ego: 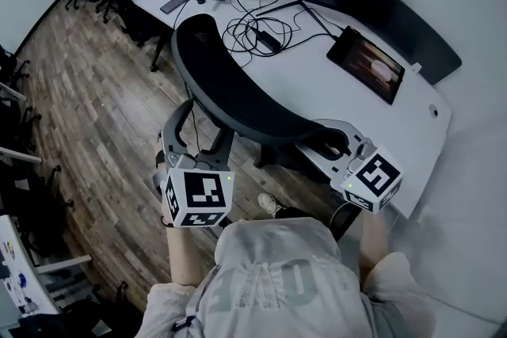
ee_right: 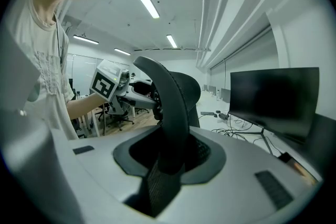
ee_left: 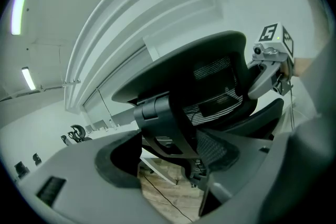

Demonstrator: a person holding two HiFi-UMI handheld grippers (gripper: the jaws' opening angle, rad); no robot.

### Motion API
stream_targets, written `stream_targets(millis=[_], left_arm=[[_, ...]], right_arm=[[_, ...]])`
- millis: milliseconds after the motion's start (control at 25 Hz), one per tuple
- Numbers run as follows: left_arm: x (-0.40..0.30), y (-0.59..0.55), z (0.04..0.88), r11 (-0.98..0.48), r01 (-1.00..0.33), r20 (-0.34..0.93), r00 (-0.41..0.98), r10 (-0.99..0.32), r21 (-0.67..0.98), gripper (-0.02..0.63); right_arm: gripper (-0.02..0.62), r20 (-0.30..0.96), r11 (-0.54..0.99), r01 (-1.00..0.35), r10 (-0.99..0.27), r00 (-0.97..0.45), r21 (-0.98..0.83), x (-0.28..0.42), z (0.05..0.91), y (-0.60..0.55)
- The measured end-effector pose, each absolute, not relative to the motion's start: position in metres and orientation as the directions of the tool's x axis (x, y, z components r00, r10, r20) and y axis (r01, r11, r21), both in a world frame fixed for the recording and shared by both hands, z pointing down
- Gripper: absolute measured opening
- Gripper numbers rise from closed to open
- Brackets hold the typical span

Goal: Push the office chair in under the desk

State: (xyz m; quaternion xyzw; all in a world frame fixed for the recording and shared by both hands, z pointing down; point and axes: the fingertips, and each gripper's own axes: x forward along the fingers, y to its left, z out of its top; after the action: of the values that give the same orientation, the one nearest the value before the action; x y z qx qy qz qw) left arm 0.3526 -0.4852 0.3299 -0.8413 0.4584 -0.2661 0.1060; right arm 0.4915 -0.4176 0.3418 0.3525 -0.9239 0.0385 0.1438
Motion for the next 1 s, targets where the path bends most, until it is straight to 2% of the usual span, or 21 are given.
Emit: stream_targets(millis=[800,1000], left_arm=[[0.395,-0.469,0.327,-0.5,-0.765,0.31,0.399,-0.863,-0.406,0.33],[0.398,-0.468,0.328,-0.465,-0.78,0.318,0.354,-0.879,-0.418,0.33]], right_arm=[[0.12,0.323,0.809,-0.586,-0.568,-0.757,0.049,0.541,0.34,-0.419],[0.121,0.323,0.834,-0.548,-0.536,-0.78,0.061,0.544,0.341,-0.418]])
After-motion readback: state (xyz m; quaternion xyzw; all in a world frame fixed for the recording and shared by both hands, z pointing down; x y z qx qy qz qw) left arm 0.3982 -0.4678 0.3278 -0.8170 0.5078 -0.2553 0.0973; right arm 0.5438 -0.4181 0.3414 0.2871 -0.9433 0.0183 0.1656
